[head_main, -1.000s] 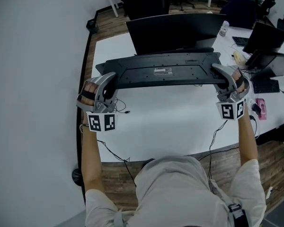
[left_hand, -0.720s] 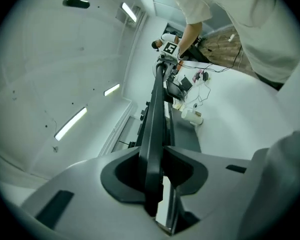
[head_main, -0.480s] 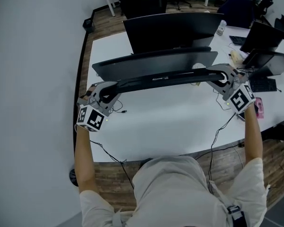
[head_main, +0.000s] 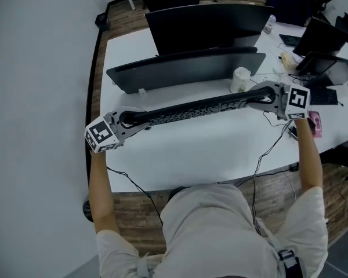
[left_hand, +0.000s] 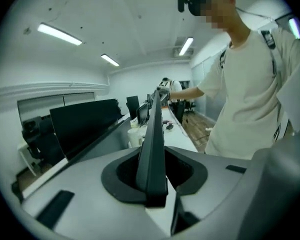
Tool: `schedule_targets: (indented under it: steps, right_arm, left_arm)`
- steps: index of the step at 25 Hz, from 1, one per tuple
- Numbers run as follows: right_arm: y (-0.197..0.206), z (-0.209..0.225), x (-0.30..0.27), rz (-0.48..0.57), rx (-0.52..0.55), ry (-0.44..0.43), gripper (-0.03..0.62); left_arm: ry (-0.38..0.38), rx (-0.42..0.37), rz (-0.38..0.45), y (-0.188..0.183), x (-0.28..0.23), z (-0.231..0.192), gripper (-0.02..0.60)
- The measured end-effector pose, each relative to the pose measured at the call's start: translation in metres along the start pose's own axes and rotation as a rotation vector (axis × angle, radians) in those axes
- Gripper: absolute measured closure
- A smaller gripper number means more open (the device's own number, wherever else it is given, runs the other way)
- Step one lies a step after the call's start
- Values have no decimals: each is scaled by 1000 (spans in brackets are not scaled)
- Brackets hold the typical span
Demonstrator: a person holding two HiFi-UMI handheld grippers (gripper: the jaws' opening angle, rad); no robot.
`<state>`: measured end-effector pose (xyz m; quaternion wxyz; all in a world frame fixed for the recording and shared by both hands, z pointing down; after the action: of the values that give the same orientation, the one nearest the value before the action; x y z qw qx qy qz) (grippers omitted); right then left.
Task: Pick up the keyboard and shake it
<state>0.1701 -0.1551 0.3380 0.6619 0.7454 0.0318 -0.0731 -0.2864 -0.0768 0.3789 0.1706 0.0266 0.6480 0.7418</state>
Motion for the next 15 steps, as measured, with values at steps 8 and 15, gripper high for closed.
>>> schedule_targets:
  steps: [8,15]
  right_arm:
    - [52,-2,2,326,-422,-7,485]
    - [124,-10,-5,533,-767,113,488]
  left_arm:
    - [28,379,341,35,9,1,468]
    - [-24,693,592,99,-2,8,466]
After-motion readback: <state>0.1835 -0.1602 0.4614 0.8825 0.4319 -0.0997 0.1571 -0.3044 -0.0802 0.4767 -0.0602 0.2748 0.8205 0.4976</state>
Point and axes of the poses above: the fingertips, and each gripper's own axes: x backward along the fingers, z to its right, y out of its underside, the point moved 9 cm from there along x, backward along the fingers, and after that the axes turned 14 degrees about z, right-handed, at the moved point
